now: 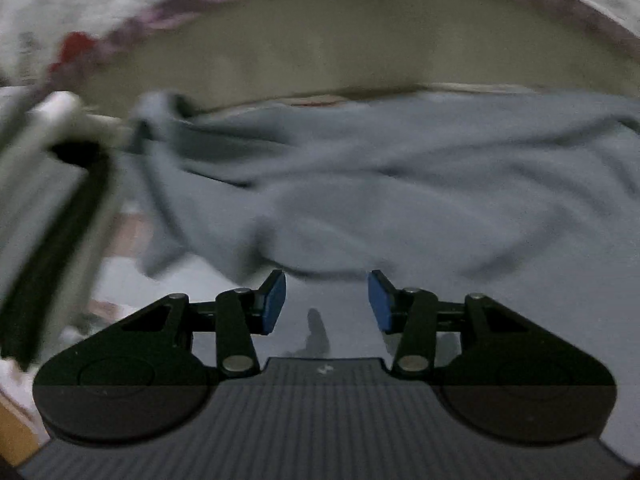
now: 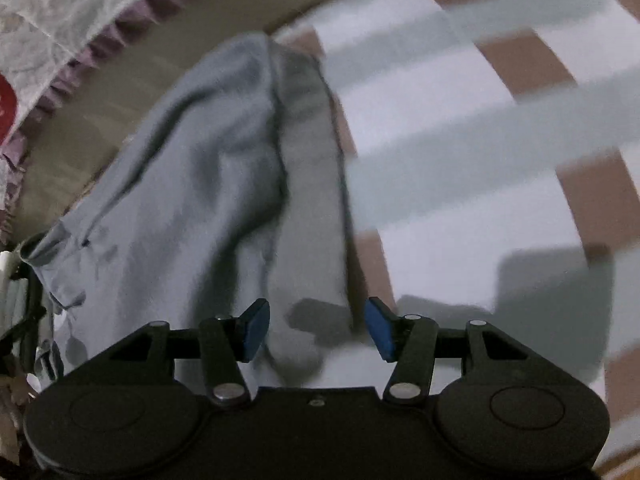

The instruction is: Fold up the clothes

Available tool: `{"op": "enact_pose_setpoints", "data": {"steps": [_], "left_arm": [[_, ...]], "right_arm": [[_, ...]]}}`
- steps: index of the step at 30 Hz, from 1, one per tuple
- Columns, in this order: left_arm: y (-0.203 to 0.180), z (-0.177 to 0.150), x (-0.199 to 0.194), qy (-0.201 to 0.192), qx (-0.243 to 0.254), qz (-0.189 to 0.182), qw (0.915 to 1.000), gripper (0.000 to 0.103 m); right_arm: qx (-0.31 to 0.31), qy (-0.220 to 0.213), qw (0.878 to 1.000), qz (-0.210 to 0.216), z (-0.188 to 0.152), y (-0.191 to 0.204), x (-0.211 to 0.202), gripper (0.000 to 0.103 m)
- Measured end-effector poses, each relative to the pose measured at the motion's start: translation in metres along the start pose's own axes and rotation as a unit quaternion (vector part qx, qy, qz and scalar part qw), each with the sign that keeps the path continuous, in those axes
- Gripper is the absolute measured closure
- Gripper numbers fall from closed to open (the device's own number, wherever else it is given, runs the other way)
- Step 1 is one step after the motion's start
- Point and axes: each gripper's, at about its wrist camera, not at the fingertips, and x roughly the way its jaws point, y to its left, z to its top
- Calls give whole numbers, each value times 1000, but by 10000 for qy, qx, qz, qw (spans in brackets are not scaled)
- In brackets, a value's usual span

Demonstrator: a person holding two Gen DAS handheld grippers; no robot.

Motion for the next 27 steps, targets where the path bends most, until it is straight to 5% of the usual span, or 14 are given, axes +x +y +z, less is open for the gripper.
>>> {"op": "enact_pose_setpoints", "data": {"steps": [3, 7, 11, 12, 13, 14, 16, 17, 19, 22, 27], "left_arm": [[-27, -18, -10, 24, 404, -385, 9984, 53], [-44, -35, -5, 16, 935, -213, 9954, 51], [-37, -41, 10, 134, 797, -180, 9966, 51], [-33, -42, 13, 163, 702, -224, 9971, 51], [-29, -41, 19, 210, 616, -260, 9975, 51], [-26, -43, 21, 242, 544, -208, 9980, 52], [-24, -48, 25, 294, 534, 87, 9981, 64], [-25, -52, 27, 444, 684, 282, 9963, 85], [-24, -61, 27, 649, 916, 597, 9919, 96], [-20, -76, 29, 817, 1117, 766, 9874, 99], [-4, -87, 34, 1118, 847, 659, 9879, 99]], "right_arm": [[357, 181, 9976, 558, -20, -10, 8, 44], [803, 402, 9882, 1240, -41, -19, 22, 39], [848, 397, 9859, 1390, -44, -7, 44, 38], [630, 217, 9889, 1329, -40, 1, 44, 43], [406, 32, 9912, 1263, -36, 8, 44, 69], [182, -154, 9925, 1197, -33, 16, 44, 85], [-289, -708, 9915, 1049, -30, 34, 29, 88], [-536, -1082, 9880, 967, -30, 45, 13, 89], [-1327, -1842, 9737, 173, -51, 77, -35, 96], [-2444, -2711, 9130, -1821, -93, 117, -80, 96], [-1622, -1835, 9321, -2668, -76, 65, -37, 95]]}}
